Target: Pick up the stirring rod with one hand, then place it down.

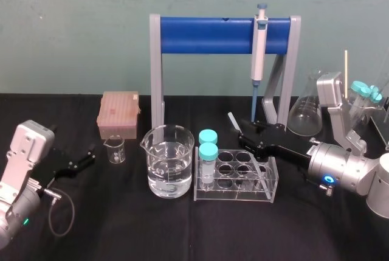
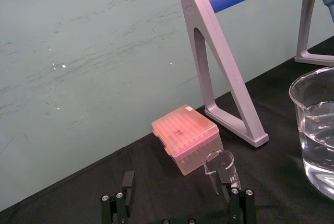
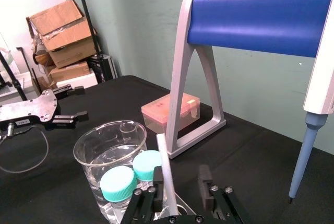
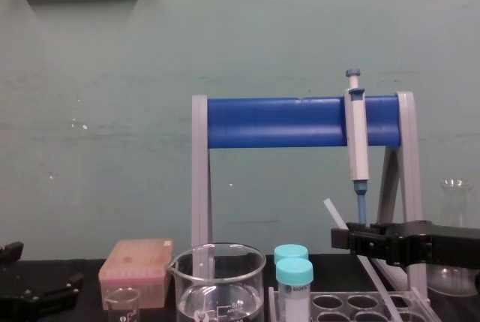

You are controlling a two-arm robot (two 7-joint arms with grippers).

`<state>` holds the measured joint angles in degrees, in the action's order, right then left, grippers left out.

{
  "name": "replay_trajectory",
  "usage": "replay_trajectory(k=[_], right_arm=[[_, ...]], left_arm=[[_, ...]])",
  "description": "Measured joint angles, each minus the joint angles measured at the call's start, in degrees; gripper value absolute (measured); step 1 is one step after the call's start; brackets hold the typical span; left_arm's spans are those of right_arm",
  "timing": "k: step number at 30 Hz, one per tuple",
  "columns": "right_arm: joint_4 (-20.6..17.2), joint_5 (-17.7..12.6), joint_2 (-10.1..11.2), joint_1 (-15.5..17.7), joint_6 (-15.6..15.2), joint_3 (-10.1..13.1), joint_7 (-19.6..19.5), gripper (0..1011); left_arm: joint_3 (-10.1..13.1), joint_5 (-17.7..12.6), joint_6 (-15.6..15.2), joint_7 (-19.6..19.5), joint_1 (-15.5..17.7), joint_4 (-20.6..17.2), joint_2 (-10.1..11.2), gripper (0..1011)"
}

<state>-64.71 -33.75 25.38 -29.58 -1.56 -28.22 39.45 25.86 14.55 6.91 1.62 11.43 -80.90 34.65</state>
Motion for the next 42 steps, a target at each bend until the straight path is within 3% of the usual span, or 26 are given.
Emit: replay_trajectory(k=[12,31,38,42], right_arm=[[0.0,0.0,0.0,0.0,0.0,0.0,0.0,74],[-0.7,0.0,0.1,0.3,0.6,0.5,-0.4,68],[-3.8,0.6,0.5,1.1,3.2,1.9,-2.2,68],[-5.8,1.1,0.4,1.4,6.3,3.5,-3.3,68]], left_arm=[[0.0,0.0,0.0,0.0,0.0,0.0,0.0,1000],[0.0,0.0,0.0,0.0,0.0,0.0,0.0,1000],[0.0,0.0,0.0,0.0,0.0,0.0,0.0,1000],[0.0,0.0,0.0,0.0,0.0,0.0,0.0,1000]])
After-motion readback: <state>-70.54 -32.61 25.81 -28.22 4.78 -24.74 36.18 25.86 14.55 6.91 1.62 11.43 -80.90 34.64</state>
